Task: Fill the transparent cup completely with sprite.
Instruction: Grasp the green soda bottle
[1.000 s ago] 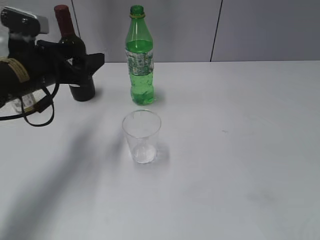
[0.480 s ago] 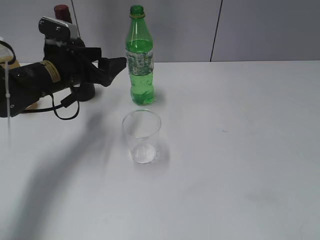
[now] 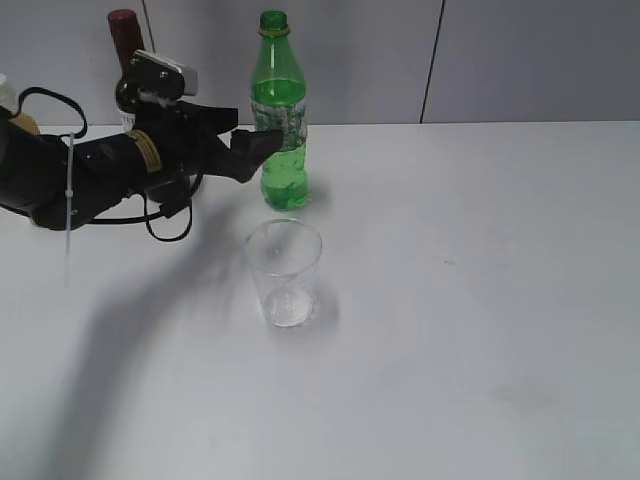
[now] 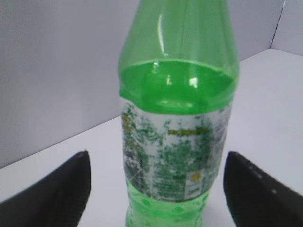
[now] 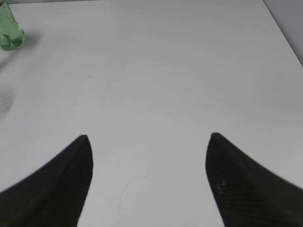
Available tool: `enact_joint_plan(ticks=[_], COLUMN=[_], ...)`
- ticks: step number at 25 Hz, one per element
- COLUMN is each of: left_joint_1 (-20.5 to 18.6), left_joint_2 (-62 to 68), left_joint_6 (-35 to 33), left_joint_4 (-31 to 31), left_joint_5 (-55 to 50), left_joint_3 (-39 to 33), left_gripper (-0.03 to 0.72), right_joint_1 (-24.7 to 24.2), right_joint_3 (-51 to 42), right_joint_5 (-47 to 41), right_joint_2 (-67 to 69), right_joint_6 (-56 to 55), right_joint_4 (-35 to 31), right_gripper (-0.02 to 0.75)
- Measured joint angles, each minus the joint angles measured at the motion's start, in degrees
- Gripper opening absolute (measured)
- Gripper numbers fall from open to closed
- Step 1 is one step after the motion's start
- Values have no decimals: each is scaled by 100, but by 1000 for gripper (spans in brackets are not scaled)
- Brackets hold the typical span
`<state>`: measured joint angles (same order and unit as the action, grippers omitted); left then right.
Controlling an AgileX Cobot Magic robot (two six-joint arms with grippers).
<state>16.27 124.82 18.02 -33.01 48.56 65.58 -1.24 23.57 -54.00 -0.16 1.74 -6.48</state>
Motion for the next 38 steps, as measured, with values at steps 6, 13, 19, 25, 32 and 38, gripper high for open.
enact_joint_plan(ticks=[6, 13, 19, 25, 32, 38], left_joint_1=[42, 168, 251, 340, 352, 352], left_joint_2=[323, 704, 966, 1076, 1078, 1078], left_joint_6=[192, 323, 535, 616, 621, 621], left_joint_4=[-130, -198, -269, -282, -253, -221], left_joint_5=[78, 197, 232, 227, 189, 171], left_joint_3=[403, 870, 1264, 1488, 1500, 1500], left_gripper=[675, 675, 673, 653, 582, 440], right_joint_1=[0, 0, 0, 0, 0, 0], right_joint_3=[0, 0, 0, 0, 0, 0], right_joint_5=[0, 0, 0, 0, 0, 0], right_joint_2=[0, 0, 0, 0, 0, 0], right_joint_6=[0, 0, 0, 0, 0, 0], right_joint_4=[0, 0, 0, 0, 0, 0], right_gripper=[565, 564, 564, 564, 564, 564])
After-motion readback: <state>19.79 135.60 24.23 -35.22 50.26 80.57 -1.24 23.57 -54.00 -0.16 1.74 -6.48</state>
